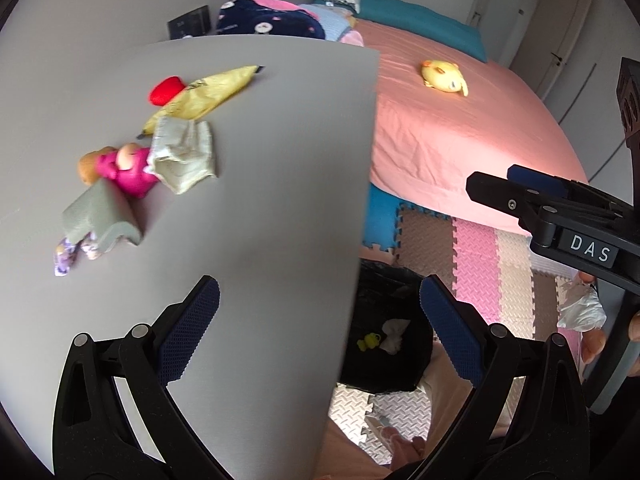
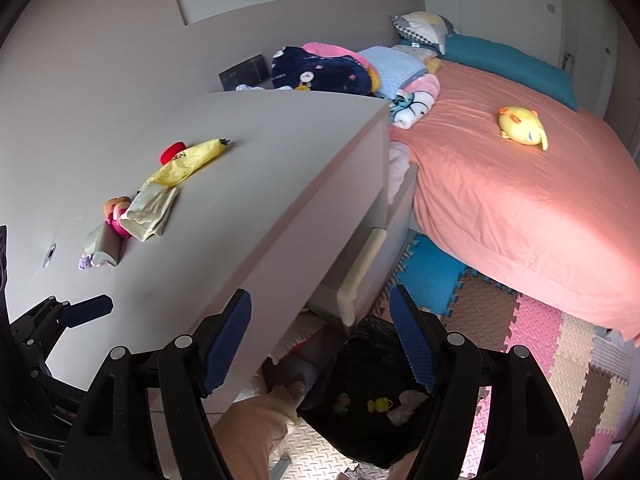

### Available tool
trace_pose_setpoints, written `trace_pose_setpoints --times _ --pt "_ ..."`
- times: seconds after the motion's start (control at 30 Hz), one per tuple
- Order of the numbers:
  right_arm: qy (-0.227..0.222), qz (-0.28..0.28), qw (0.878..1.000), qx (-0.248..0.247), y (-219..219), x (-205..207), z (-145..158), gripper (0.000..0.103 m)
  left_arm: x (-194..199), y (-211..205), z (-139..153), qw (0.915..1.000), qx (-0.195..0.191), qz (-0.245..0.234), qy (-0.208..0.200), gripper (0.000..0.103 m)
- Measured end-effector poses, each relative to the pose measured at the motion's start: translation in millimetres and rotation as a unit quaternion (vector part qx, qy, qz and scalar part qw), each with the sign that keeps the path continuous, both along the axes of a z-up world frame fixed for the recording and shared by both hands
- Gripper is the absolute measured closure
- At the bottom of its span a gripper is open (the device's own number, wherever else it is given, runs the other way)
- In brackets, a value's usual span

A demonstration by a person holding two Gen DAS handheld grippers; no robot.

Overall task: Collect trash
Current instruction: 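Move both open tools back over the desk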

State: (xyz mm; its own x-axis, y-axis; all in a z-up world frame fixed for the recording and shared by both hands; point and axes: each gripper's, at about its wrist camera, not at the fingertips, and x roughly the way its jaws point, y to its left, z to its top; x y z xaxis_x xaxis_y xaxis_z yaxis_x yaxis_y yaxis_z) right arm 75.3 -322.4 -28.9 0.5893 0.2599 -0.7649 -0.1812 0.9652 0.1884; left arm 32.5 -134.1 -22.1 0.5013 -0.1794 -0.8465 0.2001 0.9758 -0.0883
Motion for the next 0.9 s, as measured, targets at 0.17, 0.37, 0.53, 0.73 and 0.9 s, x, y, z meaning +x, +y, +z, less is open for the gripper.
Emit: trace_pose_setpoints --times 0.17,0.37,0.53,0.73,0.9 --pt "0.0 0.018 1.0 0.003 19.7 10.2 1.8 0.031 4.3 30.6 5.8 0.9995 0.006 0.031 -0.004 0.006" --pt "0.001 0.042 0.999 0.003 44.2 22.0 3.4 0.031 8.9 69.3 11.8 0.9975 0.019 0.066 -0.015 0.006" --pt "0.003 0.058 0.998 -0.001 63.8 32.2 3.5 0.031 7.9 99.5 14.5 0.9959 0.024 0.084 -0.026 0.006" --pt "0.006 0.079 0.997 -0.005 89.0 42.0 1.9 0.031 10.3 131.9 11.3 0.9932 0.031 0.11 -0.023 0.006" --pt "0.009 0.099 0.995 -0.009 114.4 51.2 0.3 0.031 13.1 152.7 7.4 0.9916 0.038 0.122 -0.018 0.006"
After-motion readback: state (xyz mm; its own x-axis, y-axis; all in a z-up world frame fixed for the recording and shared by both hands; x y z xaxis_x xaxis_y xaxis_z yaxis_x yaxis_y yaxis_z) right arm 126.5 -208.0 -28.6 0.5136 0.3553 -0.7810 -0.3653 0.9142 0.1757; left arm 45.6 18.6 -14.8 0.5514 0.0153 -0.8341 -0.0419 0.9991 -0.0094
